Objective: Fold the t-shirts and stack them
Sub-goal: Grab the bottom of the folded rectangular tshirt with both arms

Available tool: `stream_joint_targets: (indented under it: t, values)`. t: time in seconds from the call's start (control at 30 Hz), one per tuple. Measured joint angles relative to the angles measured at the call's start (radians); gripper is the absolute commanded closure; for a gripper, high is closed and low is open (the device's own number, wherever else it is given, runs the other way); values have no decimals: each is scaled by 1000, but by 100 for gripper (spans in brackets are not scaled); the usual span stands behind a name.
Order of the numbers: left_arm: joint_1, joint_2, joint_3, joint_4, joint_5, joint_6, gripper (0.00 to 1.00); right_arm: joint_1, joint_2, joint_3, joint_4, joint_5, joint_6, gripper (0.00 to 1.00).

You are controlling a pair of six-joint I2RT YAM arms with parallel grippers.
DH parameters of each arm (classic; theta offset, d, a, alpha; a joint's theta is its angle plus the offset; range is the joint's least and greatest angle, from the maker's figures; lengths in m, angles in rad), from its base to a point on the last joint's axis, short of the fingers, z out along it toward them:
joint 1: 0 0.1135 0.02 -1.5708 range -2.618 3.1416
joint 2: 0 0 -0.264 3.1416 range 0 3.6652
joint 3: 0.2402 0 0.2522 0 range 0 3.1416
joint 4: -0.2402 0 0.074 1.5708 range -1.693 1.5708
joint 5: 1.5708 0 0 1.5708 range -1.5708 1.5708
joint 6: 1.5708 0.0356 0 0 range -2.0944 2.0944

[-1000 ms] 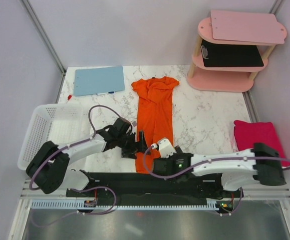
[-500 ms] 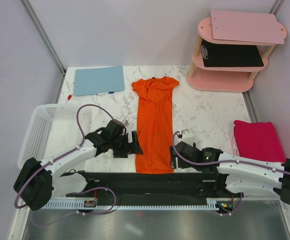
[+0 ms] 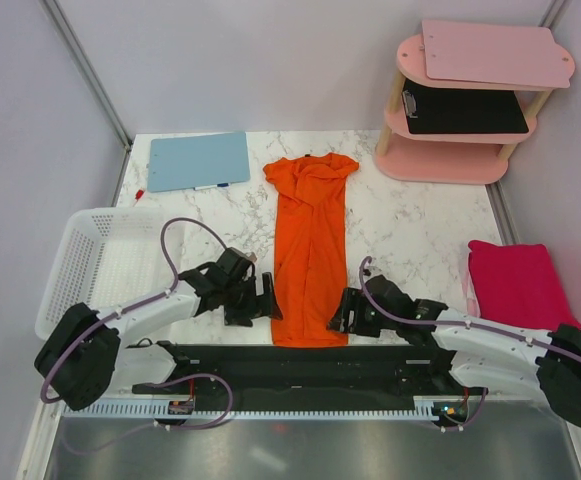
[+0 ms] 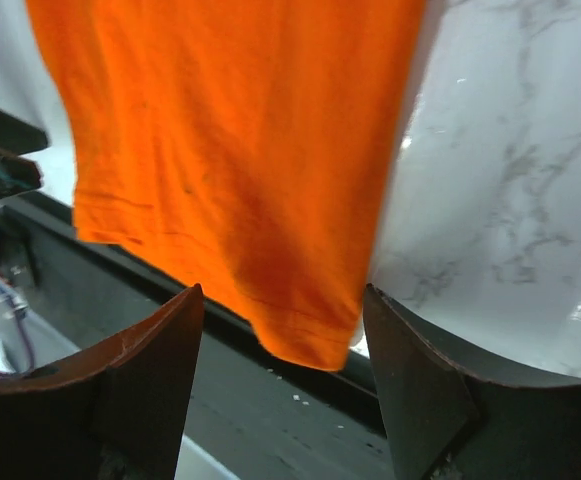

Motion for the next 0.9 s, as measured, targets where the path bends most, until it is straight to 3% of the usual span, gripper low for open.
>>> stream_joint_targets:
  t: [0.27, 0.53, 0.9]
  values:
    - [-10, 61, 4, 89, 63, -14, 17, -3, 66, -22, 111, -140, 90, 31]
    - [-20, 103, 5, 116, 89, -26, 37, -3, 10, -65, 45, -208, 118, 37]
    - [-22, 117, 5, 119, 97, -26, 39, -2, -77, -128, 17, -163, 156, 40]
